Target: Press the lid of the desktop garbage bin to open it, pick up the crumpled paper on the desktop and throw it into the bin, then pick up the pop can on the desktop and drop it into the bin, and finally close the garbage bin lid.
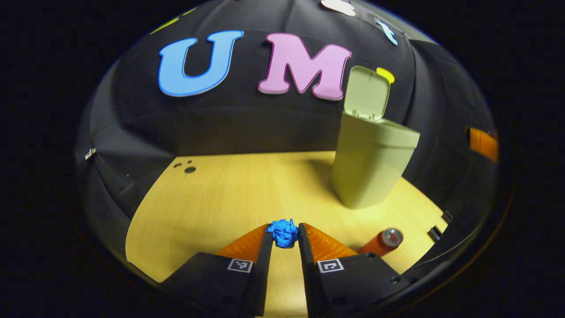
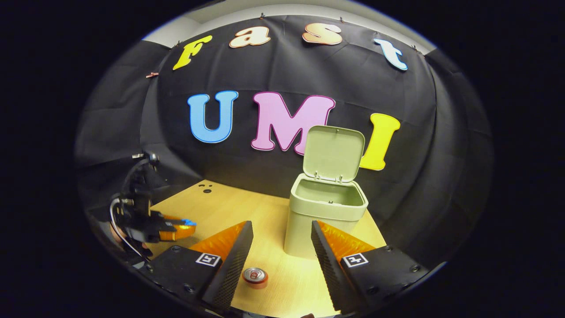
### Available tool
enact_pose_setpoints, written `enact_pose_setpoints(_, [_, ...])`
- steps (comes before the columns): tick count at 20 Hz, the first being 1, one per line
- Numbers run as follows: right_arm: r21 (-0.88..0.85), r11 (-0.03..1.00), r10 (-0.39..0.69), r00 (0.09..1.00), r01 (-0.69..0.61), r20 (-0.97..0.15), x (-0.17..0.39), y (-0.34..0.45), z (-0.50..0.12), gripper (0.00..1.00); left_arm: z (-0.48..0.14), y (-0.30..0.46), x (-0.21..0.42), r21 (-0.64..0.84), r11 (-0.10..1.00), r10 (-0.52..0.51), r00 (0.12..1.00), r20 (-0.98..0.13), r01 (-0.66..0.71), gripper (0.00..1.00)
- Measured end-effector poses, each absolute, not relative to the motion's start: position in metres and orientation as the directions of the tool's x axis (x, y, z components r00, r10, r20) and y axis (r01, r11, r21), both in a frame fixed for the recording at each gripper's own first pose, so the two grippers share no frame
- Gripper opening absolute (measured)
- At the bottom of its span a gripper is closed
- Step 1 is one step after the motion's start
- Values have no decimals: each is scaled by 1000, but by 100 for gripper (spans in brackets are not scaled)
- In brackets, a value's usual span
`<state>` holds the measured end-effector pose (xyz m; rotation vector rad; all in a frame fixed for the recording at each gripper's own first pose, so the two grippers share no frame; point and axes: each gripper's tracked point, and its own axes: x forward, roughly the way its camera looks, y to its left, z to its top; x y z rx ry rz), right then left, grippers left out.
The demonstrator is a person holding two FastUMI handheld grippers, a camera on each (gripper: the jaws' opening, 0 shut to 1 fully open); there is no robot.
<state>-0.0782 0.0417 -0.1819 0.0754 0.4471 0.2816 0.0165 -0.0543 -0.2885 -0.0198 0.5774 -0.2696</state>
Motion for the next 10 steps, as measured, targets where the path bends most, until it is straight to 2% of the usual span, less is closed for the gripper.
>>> enact_pose_setpoints(5, [139,958,286,860,-250,-423,-77,39,-193,84,-198,-93,59,-139,935,-354,855,-380,325,39])
enact_pose_setpoints(10, [159,957,288,857,-242,-427,-77,34,-199,84,-130,-146,93,-148,890,-457,852,-256,432,39])
